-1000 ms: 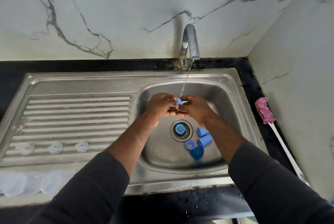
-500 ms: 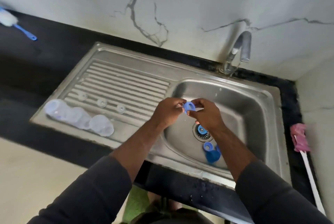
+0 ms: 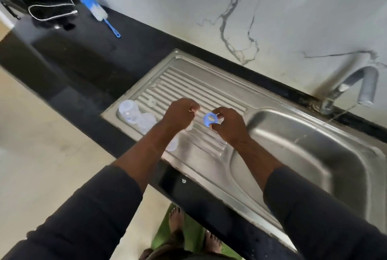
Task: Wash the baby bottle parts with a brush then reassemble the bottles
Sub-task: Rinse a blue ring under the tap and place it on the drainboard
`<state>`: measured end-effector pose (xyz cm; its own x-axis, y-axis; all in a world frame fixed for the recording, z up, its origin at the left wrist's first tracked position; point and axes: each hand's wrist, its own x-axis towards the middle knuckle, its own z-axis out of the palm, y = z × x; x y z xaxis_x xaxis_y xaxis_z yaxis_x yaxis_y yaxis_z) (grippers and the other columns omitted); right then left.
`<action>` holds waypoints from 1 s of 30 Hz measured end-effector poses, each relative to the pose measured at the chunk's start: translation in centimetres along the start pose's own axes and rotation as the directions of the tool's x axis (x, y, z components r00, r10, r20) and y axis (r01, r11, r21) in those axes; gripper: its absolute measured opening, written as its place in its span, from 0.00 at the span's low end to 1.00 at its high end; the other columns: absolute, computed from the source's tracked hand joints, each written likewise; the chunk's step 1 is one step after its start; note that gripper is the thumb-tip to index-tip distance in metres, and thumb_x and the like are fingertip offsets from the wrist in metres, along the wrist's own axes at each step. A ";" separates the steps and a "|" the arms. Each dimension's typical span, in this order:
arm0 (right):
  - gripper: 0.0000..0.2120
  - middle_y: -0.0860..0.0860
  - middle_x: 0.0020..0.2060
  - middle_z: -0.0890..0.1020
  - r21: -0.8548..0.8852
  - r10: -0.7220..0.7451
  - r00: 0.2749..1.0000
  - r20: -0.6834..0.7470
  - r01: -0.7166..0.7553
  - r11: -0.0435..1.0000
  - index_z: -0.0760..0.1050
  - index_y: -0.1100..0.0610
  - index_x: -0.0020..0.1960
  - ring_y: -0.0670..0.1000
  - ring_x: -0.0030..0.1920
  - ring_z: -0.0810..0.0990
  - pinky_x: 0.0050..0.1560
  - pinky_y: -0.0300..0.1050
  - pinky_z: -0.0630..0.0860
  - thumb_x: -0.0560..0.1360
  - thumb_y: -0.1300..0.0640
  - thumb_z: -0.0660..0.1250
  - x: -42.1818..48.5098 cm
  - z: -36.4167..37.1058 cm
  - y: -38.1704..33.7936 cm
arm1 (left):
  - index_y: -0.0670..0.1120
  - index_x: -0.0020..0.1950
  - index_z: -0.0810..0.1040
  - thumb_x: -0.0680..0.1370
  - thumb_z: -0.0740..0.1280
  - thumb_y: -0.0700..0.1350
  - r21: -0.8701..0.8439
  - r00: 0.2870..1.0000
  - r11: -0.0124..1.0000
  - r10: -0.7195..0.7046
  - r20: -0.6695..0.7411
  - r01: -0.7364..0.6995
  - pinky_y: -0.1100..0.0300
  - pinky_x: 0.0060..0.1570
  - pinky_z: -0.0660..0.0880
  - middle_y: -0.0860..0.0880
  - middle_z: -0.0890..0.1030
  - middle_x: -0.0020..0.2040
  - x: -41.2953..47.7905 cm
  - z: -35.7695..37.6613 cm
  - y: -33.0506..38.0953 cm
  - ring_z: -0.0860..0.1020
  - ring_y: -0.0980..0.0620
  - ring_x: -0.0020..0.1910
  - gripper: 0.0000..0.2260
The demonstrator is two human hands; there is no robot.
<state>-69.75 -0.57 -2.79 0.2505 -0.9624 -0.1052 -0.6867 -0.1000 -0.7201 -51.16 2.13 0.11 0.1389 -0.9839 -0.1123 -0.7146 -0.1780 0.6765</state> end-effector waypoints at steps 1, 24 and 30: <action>0.17 0.49 0.50 0.82 -0.027 0.003 1.000 0.001 -0.003 1.000 0.80 0.50 0.55 0.49 0.52 0.79 0.49 0.38 0.67 0.68 0.59 0.75 0.8 0.5 -0.3 | 0.44 0.55 0.85 0.75 0.67 0.34 0.025 1.000 1.000 -0.011 0.009 0.011 0.68 0.50 0.66 0.47 0.84 0.56 0.9 -0.7 -0.8 0.80 0.48 0.57 0.12; 0.25 0.53 0.61 0.76 -0.138 0.145 0.986 -0.082 -0.155 0.978 0.73 0.51 0.70 0.52 0.61 0.76 0.57 0.41 0.70 0.74 0.63 0.69 5.1 5.0 -0.4 | 0.45 0.54 0.85 0.76 0.70 0.41 0.044 0.988 0.997 0.064 0.142 -0.071 0.65 0.49 0.68 0.49 0.84 0.53 8.4 -3.1 -2.3 0.80 0.51 0.54 0.08; 0.15 0.51 0.52 0.83 -0.013 0.221 0.956 -0.192 -0.228 0.974 0.80 0.53 0.61 0.49 0.52 0.80 0.51 0.37 0.69 0.75 0.60 0.68 0.4 0.6 3.2 | 0.46 0.51 0.85 0.77 0.70 0.42 0.042 0.953 0.983 0.165 0.255 -0.181 0.63 0.47 0.69 0.51 0.83 0.48 5.7 2.8 4.2 0.80 0.51 0.51 0.06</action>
<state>-71.44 -1.08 -5.61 -0.0434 -0.9909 -0.1277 -0.7348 0.1183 -0.6679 -55.32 -4.29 0.31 -0.1605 -0.9702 -0.1813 -0.7561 0.0027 0.6545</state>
